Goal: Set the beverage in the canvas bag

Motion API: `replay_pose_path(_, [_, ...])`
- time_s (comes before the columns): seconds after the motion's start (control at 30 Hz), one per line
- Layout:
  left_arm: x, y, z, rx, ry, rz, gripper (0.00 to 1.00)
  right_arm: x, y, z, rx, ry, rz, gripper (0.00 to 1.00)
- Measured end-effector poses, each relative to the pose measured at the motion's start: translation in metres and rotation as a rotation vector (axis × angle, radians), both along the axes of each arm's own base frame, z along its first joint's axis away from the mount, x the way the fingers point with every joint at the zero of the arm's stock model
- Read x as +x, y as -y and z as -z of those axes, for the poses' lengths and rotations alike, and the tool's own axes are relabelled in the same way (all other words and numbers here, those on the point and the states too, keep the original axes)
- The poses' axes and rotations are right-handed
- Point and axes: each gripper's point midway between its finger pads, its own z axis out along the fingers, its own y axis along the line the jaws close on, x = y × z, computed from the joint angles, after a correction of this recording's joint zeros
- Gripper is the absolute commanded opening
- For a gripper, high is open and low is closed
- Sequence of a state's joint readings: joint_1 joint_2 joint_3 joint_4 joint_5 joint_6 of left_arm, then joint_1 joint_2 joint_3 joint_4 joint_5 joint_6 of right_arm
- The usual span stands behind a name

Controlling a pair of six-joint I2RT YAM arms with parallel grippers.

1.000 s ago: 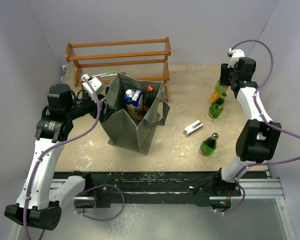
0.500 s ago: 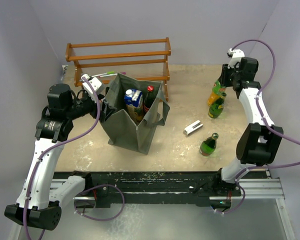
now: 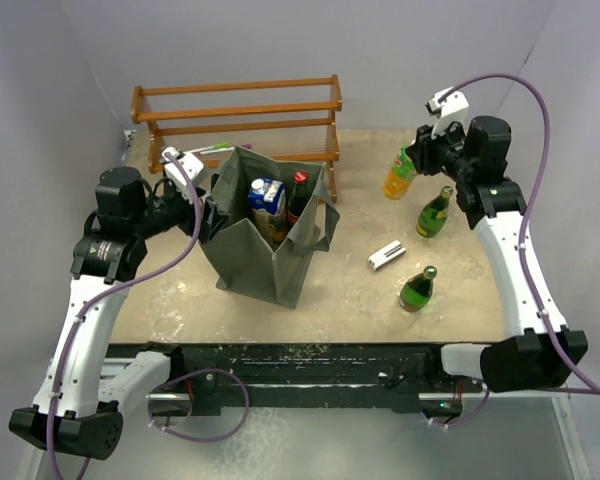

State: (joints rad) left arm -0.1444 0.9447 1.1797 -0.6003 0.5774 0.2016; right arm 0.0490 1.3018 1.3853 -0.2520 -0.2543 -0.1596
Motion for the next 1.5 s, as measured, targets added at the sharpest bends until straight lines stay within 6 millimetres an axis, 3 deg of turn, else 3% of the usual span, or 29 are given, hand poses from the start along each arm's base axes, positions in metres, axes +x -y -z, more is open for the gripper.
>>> replay_pose_path(0.17, [0.004,-0.006,0.009,0.020,-0.035,-0.037,0.84,-0.029,-0.025,-0.016,0.002,0.015,-0.103,0.00])
replay_pose_path(0.27, [0.011,-0.011,0.016,0.039,-0.060,-0.071,0.83,-0.050,-0.041,-0.036,0.011,0.032,-0.172,0.00])
replay_pose_path(0.57, [0.027,-0.019,0.027,0.057,-0.117,-0.143,0.84,-0.120,-0.084,-0.182,0.111,0.313,-0.390,0.00])
replay_pose_path(0.7, [0.025,-0.015,0.019,0.055,-0.090,-0.111,0.83,-0.142,-0.103,-0.221,0.168,0.375,-0.488,0.00])
replay_pose_path(0.8, [0.018,-0.006,0.006,0.065,-0.045,-0.023,0.81,-0.148,-0.122,-0.238,0.209,0.384,-0.572,0.00])
replay_pose_path(1.0, [-0.007,0.013,-0.019,0.122,0.030,0.219,0.77,-0.135,-0.182,-0.238,0.279,0.297,-0.740,0.00])
replay_pose_path(1.13, [-0.020,0.021,-0.004,0.156,0.006,0.358,0.75,-0.125,-0.226,-0.215,0.289,0.204,-0.828,0.00])
replay_pose_path(1.17, [-0.024,0.023,0.010,0.173,-0.031,0.416,0.73,-0.118,-0.252,-0.192,0.290,0.122,-0.868,0.00])
replay_pose_path(1.43, [-0.032,0.026,0.030,0.200,-0.026,0.512,0.56,-0.115,-0.286,-0.162,0.286,0.028,-0.919,0.00])
replay_pose_path(1.5, [-0.037,0.027,0.038,0.202,-0.031,0.545,0.42,-0.116,-0.291,-0.157,0.284,0.014,-0.930,0.00])
